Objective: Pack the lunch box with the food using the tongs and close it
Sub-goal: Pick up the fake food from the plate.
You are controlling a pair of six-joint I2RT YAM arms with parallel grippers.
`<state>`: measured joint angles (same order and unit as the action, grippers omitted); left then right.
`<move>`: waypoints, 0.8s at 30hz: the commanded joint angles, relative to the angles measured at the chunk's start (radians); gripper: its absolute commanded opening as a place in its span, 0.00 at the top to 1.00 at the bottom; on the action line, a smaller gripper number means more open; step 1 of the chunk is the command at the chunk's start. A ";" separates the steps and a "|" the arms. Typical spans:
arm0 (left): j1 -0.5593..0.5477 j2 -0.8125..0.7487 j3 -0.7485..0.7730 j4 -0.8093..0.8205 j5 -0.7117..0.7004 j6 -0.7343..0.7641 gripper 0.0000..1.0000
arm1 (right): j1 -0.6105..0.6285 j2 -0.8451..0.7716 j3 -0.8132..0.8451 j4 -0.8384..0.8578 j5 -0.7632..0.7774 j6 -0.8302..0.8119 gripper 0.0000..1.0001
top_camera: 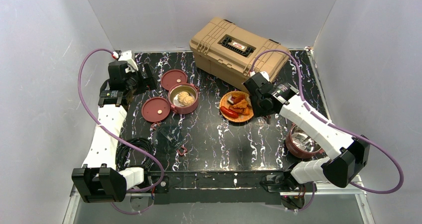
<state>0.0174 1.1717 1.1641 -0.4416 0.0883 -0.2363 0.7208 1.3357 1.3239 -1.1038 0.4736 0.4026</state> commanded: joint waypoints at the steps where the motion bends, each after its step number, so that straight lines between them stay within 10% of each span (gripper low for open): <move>1: -0.003 -0.013 -0.001 0.009 0.003 -0.001 0.02 | -0.013 -0.018 -0.004 0.055 -0.036 -0.018 0.52; 24: -0.002 -0.009 -0.001 0.007 0.002 -0.002 0.02 | -0.017 -0.016 -0.043 0.055 0.002 -0.016 0.68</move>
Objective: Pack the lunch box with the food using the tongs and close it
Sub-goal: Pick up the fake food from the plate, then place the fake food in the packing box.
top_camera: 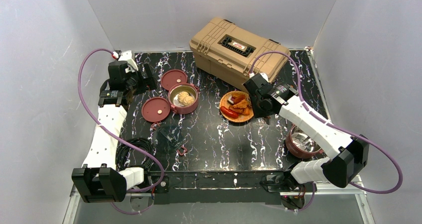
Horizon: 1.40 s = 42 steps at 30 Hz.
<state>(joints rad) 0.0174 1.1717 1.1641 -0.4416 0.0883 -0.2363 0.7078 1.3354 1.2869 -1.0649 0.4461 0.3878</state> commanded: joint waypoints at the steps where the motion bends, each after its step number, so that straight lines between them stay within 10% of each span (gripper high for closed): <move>1: -0.003 -0.009 -0.001 0.007 0.002 -0.002 0.02 | -0.004 -0.018 -0.002 0.014 0.031 0.000 0.72; 17: -0.003 -0.012 0.001 0.007 0.009 -0.004 0.02 | -0.004 -0.069 0.218 -0.127 -0.047 -0.030 0.83; 27: -0.002 -0.019 0.003 0.006 0.007 -0.005 0.02 | 0.058 -0.098 0.090 0.255 -0.500 0.006 0.84; 42: -0.002 -0.020 0.012 -0.006 -0.014 0.006 0.02 | 0.159 0.157 0.141 0.609 -0.540 0.067 0.84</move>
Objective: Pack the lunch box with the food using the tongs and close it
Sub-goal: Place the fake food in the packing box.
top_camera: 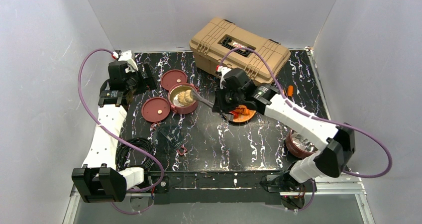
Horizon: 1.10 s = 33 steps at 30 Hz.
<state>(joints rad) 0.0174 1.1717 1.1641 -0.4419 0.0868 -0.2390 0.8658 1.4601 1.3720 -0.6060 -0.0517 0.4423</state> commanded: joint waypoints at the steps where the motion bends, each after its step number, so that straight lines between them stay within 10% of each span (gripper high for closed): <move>1: -0.003 -0.019 0.012 -0.006 -0.014 0.010 0.02 | 0.001 0.046 0.058 0.167 -0.050 0.014 0.84; 33: -0.003 -0.032 0.015 -0.011 -0.028 0.022 0.02 | 0.001 0.316 0.084 0.276 -0.049 -0.028 0.80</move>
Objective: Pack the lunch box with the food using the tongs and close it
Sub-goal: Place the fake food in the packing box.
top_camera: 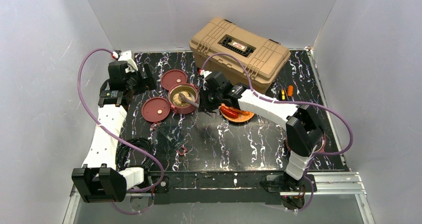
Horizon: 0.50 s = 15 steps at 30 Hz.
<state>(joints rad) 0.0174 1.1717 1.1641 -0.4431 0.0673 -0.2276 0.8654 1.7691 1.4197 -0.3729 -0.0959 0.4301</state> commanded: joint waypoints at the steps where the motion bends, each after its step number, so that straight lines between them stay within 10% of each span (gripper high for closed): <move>1: -0.003 -0.032 0.016 -0.009 -0.009 0.011 0.02 | 0.001 0.008 0.037 0.041 0.000 -0.016 0.78; 15: -0.003 -0.033 0.013 -0.008 -0.001 0.011 0.02 | 0.001 -0.032 0.052 0.007 0.049 -0.031 0.46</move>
<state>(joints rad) 0.0174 1.1706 1.1641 -0.4431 0.0673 -0.2276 0.8654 1.7794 1.4197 -0.3702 -0.0742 0.4145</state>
